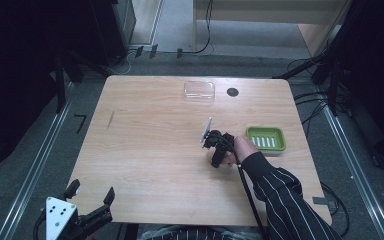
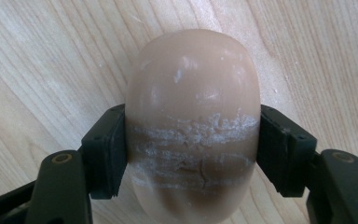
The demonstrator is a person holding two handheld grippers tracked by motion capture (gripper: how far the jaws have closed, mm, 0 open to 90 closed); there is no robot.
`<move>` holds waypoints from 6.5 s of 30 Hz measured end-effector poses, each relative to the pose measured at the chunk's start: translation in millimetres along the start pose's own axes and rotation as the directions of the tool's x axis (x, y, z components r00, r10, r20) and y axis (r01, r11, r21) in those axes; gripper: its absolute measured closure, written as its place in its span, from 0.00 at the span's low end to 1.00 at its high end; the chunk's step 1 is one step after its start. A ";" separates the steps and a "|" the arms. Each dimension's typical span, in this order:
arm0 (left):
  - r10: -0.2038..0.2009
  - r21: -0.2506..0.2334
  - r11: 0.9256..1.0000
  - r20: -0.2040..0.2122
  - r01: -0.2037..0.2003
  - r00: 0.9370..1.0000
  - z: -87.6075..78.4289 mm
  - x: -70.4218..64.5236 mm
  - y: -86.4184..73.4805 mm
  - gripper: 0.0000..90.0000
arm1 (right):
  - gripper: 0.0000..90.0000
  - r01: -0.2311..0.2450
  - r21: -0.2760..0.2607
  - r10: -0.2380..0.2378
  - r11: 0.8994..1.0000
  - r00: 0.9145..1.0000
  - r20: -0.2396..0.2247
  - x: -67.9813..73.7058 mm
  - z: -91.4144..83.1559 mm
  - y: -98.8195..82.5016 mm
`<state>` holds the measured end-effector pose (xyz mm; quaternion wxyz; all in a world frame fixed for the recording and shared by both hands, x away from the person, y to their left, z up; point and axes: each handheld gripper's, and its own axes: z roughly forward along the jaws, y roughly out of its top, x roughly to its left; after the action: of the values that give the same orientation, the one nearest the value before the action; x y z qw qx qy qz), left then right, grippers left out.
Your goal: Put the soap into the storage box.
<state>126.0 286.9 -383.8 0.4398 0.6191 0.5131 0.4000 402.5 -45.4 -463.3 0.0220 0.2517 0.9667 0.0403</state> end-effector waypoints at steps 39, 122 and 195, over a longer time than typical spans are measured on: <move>0.007 0.000 1.000 0.006 -0.007 1.000 1.5 -1.2 0.6 0.08 | 0.38 0.027 -0.021 -0.026 0.999 0.997 0.077 -4.9 -35.5 -31.3; 0.010 0.003 1.000 0.005 -0.010 1.000 2.1 -1.5 0.9 0.08 | 0.38 0.000 0.008 -0.001 1.000 0.988 0.155 -66.9 -67.0 -112.9; 0.006 0.011 1.000 -0.025 -0.005 1.000 -6.4 1.1 -2.1 0.08 | 0.38 0.045 -0.003 -0.045 0.999 0.990 0.136 -117.6 -47.1 -100.6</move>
<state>119.5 289.0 -383.9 0.4290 0.6179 0.5189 0.4061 453.3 -193.5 -422.7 0.0894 0.2320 0.9683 0.0257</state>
